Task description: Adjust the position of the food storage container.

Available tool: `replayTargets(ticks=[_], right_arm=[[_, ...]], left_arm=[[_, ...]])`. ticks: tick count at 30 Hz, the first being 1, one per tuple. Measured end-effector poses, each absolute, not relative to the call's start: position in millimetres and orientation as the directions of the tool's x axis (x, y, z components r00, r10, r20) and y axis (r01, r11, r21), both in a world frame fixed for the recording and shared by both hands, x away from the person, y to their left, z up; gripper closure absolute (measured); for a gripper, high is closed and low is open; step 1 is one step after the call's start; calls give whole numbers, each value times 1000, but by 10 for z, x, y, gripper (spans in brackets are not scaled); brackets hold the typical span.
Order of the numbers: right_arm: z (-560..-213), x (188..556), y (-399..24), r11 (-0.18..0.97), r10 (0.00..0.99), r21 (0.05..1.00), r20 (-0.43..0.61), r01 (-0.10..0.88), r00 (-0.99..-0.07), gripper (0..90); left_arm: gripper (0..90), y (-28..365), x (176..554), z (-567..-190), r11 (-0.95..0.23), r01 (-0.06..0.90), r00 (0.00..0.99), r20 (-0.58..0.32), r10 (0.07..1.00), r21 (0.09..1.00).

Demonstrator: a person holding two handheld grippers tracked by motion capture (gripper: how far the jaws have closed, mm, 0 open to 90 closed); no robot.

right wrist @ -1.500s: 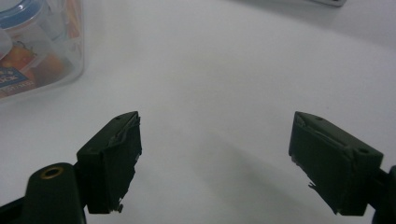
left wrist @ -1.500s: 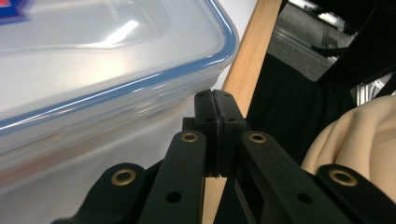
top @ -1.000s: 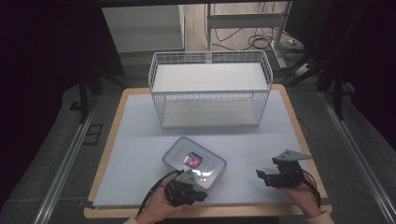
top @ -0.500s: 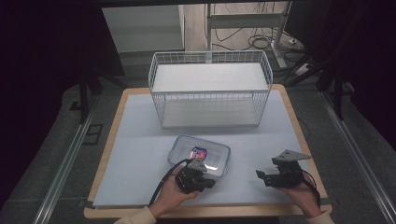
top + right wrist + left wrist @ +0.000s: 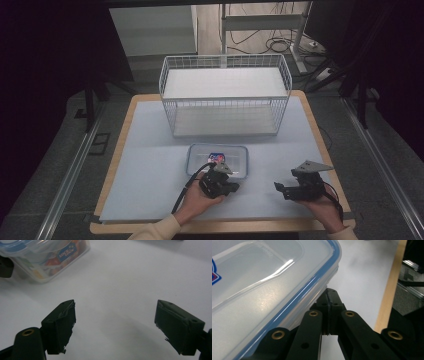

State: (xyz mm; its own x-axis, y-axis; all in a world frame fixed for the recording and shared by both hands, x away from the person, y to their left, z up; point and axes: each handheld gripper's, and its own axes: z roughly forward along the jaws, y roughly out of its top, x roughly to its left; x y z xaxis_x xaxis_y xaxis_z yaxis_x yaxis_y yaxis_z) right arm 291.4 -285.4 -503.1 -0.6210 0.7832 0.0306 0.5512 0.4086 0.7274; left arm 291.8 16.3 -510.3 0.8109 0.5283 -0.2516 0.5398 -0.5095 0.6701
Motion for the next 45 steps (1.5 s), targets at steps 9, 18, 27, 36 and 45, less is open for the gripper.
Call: replayTargets(ticks=[9,18,27,36,45], right_arm=[[-5024,2905,-2857,407,783,729,31,550,-621,170],[-4990,2894,-2849,396,784,738,39,547,-620,170],[-4976,2915,-2838,397,784,739,35,544,-620,172],[-4969,2935,-2843,394,784,740,39,545,-619,172],[-4952,2959,-2788,384,761,757,65,529,-646,148]], left_arm=[[898,219,2831,-5076,-494,549,811,-287,509,675],[890,639,2526,-4897,-428,549,808,-324,492,718],[832,1390,2477,-4721,-238,603,707,-372,601,761],[405,1759,2662,-4697,-111,636,596,-395,699,763],[216,1934,2802,-4783,-53,689,531,-454,715,722]])
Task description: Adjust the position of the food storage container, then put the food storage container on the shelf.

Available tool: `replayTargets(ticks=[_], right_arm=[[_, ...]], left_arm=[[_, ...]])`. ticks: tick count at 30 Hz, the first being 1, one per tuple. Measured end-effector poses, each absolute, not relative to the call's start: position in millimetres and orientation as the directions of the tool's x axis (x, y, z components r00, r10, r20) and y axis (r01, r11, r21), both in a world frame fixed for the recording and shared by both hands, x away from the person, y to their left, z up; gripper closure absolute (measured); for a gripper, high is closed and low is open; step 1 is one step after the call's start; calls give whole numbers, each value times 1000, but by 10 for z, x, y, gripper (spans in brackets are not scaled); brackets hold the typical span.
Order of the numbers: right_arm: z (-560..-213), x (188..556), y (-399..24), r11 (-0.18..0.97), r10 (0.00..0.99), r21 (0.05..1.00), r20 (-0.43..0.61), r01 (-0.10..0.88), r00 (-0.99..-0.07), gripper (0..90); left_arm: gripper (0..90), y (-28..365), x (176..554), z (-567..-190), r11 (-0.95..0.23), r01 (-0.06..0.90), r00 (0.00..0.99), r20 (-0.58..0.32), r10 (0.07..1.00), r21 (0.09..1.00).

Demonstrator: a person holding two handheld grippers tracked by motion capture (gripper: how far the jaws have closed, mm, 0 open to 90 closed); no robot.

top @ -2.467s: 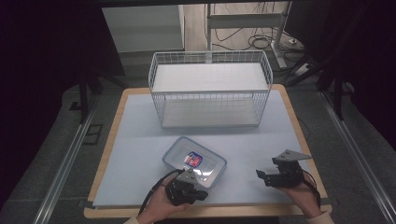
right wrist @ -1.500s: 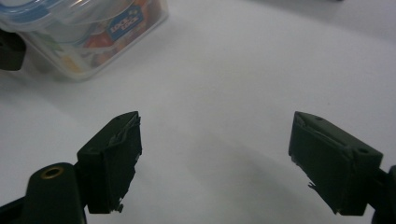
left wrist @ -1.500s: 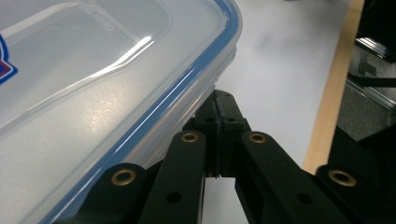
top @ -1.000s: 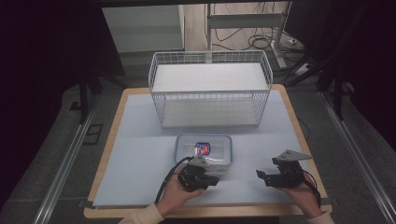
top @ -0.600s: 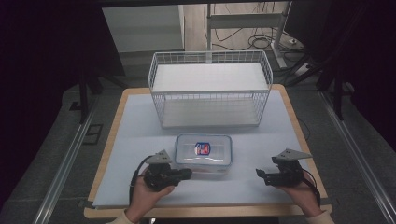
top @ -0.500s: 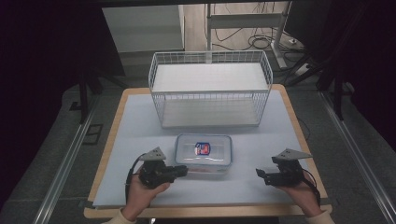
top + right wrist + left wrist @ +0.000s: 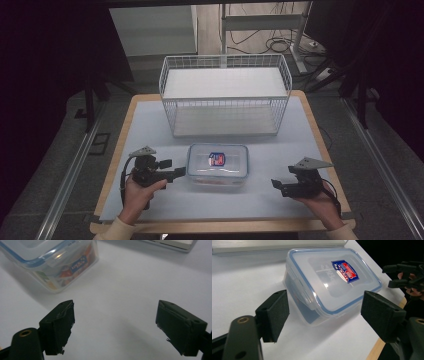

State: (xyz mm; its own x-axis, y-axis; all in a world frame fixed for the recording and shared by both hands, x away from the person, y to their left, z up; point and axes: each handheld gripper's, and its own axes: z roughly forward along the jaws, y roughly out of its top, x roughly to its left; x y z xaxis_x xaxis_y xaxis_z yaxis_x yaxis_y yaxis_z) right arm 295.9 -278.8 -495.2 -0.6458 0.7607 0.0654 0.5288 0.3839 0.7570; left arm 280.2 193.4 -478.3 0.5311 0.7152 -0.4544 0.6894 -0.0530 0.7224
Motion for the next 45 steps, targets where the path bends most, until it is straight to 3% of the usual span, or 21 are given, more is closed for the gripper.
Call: replayTargets(ticks=[23,45], right_arm=[[-4855,3006,-2779,319,744,762,166,563,-647,152],[-4848,3021,-2710,332,738,755,165,566,-654,150]], left_arm=[[172,1905,2995,-4850,-56,713,534,-489,690,699],[206,1772,3387,-5088,-100,780,540,-583,607,618]])
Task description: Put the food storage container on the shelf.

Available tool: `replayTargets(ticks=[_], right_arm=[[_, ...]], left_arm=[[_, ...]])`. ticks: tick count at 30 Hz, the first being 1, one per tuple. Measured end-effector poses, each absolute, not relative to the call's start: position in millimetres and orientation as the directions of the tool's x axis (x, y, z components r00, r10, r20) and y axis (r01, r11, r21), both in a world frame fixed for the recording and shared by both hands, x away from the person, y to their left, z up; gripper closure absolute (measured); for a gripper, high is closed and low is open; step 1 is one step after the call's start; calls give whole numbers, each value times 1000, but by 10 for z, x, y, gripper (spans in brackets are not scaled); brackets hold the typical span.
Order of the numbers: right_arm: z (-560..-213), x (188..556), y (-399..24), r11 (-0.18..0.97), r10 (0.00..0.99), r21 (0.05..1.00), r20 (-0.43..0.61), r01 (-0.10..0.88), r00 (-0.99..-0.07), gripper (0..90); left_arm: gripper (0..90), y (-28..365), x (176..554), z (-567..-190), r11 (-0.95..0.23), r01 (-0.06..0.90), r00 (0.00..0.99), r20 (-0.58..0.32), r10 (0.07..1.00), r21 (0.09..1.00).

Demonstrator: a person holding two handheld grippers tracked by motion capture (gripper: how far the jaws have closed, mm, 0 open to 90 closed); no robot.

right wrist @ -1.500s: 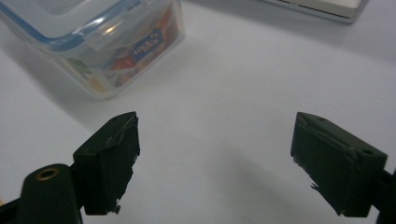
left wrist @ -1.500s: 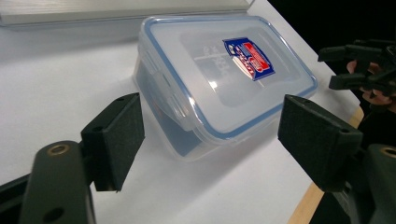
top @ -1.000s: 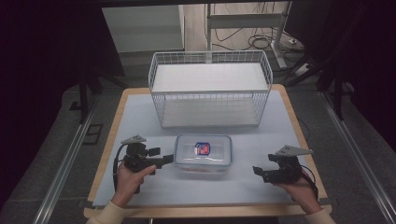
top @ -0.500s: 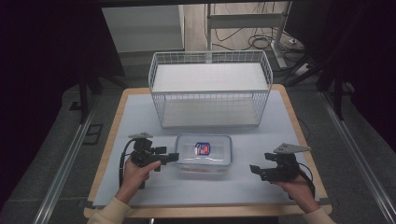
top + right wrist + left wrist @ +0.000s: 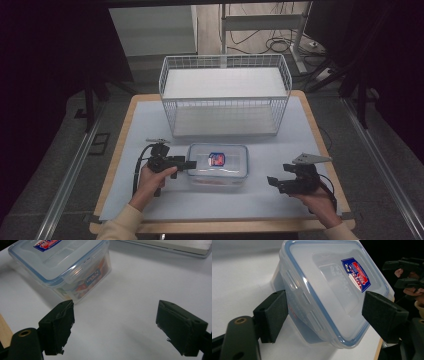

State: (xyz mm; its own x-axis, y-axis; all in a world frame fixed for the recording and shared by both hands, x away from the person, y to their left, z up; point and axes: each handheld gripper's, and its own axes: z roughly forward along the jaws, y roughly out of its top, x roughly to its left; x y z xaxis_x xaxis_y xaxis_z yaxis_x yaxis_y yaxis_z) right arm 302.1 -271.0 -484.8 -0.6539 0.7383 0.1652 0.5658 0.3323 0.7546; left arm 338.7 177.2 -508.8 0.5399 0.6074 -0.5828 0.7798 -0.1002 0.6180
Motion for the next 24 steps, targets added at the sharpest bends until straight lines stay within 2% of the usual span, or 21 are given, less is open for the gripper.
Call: replayTargets(ticks=[15,17,19,24], right_arm=[[-4853,3049,-2634,341,728,751,169,565,-664,150],[-4849,3063,-2609,346,723,752,168,562,-670,150],[-4845,3070,-2598,343,722,750,175,566,-669,150],[-4829,3175,-2483,329,695,740,231,586,-681,151]], left_arm=[[202,1744,3502,-5235,-99,833,500,-661,560,545],[237,1740,3506,-5240,-101,832,504,-667,549,545],[237,1739,3507,-5241,-100,833,503,-671,545,544],[278,1788,3520,-5260,-85,842,492,-694,526,532]])
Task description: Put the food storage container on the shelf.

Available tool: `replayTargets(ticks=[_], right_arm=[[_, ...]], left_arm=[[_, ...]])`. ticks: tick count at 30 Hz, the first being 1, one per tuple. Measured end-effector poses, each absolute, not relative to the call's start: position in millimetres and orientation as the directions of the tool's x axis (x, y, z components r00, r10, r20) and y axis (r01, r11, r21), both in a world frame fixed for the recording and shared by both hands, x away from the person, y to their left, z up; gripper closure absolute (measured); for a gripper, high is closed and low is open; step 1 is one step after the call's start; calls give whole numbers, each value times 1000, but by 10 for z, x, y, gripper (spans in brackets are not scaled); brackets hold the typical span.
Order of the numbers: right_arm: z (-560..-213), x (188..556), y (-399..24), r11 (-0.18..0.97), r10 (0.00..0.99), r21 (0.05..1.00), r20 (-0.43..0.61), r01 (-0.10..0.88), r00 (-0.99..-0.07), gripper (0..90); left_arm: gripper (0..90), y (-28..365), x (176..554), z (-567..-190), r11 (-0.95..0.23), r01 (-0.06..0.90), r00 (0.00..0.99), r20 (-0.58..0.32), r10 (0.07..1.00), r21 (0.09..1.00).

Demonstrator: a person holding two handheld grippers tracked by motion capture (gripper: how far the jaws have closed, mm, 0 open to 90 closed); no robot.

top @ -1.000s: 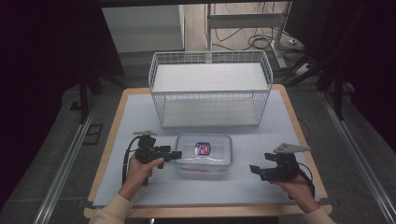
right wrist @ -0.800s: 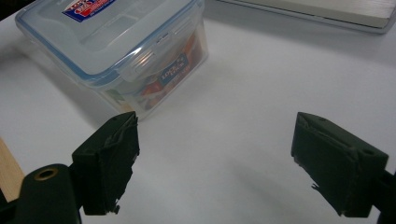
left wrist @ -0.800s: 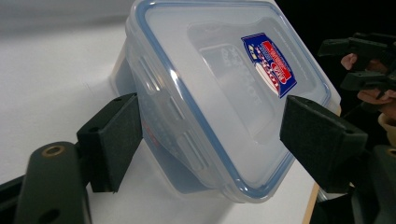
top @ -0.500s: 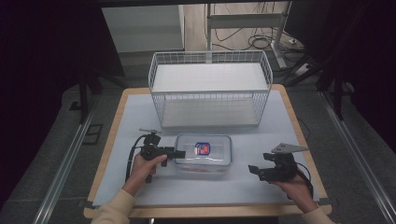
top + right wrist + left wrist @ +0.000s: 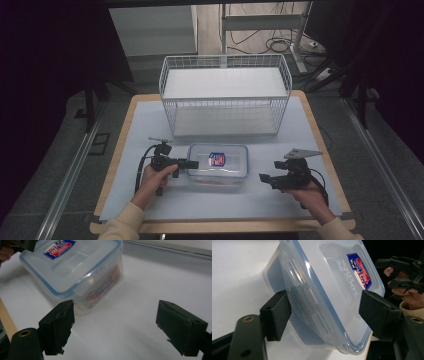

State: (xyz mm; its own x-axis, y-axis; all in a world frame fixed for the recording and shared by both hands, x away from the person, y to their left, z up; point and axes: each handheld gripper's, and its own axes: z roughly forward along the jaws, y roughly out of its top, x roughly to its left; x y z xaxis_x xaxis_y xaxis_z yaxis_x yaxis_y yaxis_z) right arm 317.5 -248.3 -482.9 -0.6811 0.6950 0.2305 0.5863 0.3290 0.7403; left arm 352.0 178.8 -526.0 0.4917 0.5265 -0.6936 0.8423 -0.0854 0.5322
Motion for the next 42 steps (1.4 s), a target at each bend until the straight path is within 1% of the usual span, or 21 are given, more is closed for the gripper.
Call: replayTargets(ticks=[1,5,7,10,11,15,19,26,29,31,33,34,35,37,40,41,42], right_arm=[[-4820,3234,-2417,316,681,730,270,606,-681,149],[-4803,3337,-2297,306,667,722,302,621,-681,143],[-4812,3422,-2214,294,659,708,337,642,-673,140],[-4861,3552,-2097,270,651,673,400,689,-645,136],[-4897,3612,-2060,252,646,647,441,720,-623,133],[-4955,3676,-2026,236,642,616,482,752,-596,129],[-5015,3745,-2025,201,616,575,555,793,-559,127],[-5069,3782,-1990,200,602,547,586,813,-542,136],[-5088,3797,-1990,190,586,531,613,826,-529,164],[-5097,3801,-1985,190,567,517,637,835,-523,202],[-5097,3798,-1975,189,563,506,646,842,-515,204],[-5089,3800,-1990,186,562,500,652,846,-509,242],[-5089,3800,-1990,186,562,500,652,846,-509,242],[-5071,3805,-2033,173,556,498,663,850,-502,308],[-5069,3806,-2056,168,549,498,670,851,-500,336],[-5064,3804,-2070,165,546,499,672,851,-500,366],[-5064,3804,-2070,165,546,499,672,851,-500,366]], left_arm=[[285,1794,3522,-5263,-84,842,492,-695,524,533],[289,1802,3526,-5267,-86,842,494,-698,519,532],[292,1808,3527,-5270,-84,842,495,-699,516,533],[297,1818,3528,-5270,-90,842,497,-699,513,532],[297,1818,3528,-5271,-90,841,498,-699,513,533],[297,1820,3529,-5274,-90,841,499,-700,511,534],[298,1821,3529,-5275,-89,841,499,-701,510,534],[299,1819,3524,-5275,-86,841,497,-701,512,534],[299,1819,3525,-5277,-86,840,498,-701,511,535],[299,1819,3524,-5276,-87,841,498,-700,511,535],[299,1817,3522,-5277,-84,841,497,-701,512,535],[299,1818,3521,-5277,-85,841,497,-701,511,535],[299,1818,3521,-5277,-85,841,497,-701,511,535],[299,1817,3521,-5280,-81,841,497,-702,510,536],[299,1816,3520,-5282,-80,840,497,-703,509,536],[299,1818,3519,-5281,-82,841,497,-702,510,535],[299,1818,3519,-5281,-82,841,497,-702,510,535]])
